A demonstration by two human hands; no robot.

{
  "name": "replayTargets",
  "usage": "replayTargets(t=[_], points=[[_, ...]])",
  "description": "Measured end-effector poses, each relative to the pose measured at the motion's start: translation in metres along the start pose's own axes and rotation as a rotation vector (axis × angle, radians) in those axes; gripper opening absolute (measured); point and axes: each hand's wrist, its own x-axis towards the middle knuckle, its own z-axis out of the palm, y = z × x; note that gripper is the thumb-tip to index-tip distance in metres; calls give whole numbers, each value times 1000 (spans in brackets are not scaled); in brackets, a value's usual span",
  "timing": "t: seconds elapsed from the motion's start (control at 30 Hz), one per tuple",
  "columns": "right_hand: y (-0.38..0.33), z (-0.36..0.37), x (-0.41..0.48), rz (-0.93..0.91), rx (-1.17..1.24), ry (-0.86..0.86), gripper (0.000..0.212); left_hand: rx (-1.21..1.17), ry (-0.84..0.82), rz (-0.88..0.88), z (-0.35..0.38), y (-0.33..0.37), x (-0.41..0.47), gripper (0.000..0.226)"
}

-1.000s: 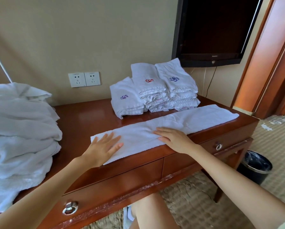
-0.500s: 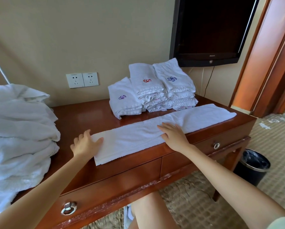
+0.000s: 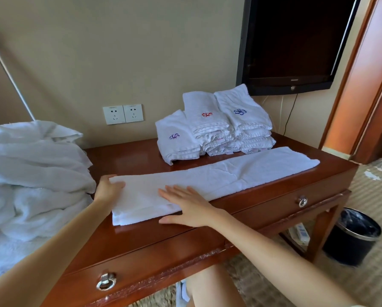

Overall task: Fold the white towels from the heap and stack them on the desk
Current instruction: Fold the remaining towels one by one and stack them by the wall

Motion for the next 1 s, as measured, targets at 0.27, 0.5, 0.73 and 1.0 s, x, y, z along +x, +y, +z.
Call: replayTargets(t=[0.27,0.5,0.73,1.0], points=[[-83,35,55,-12,215,266,63,-227,2,-13,-40,20,-6,23],[-99,18,62,131,1215,149,40,-385,-43,50,-57,53,-18,22],[-28,-11,48,112,1956,211,53,-371,-100,227,13,48,-46,32],[99,-79,-8,156,2044,715,56,73,-424,747,114,68,-56,57]])
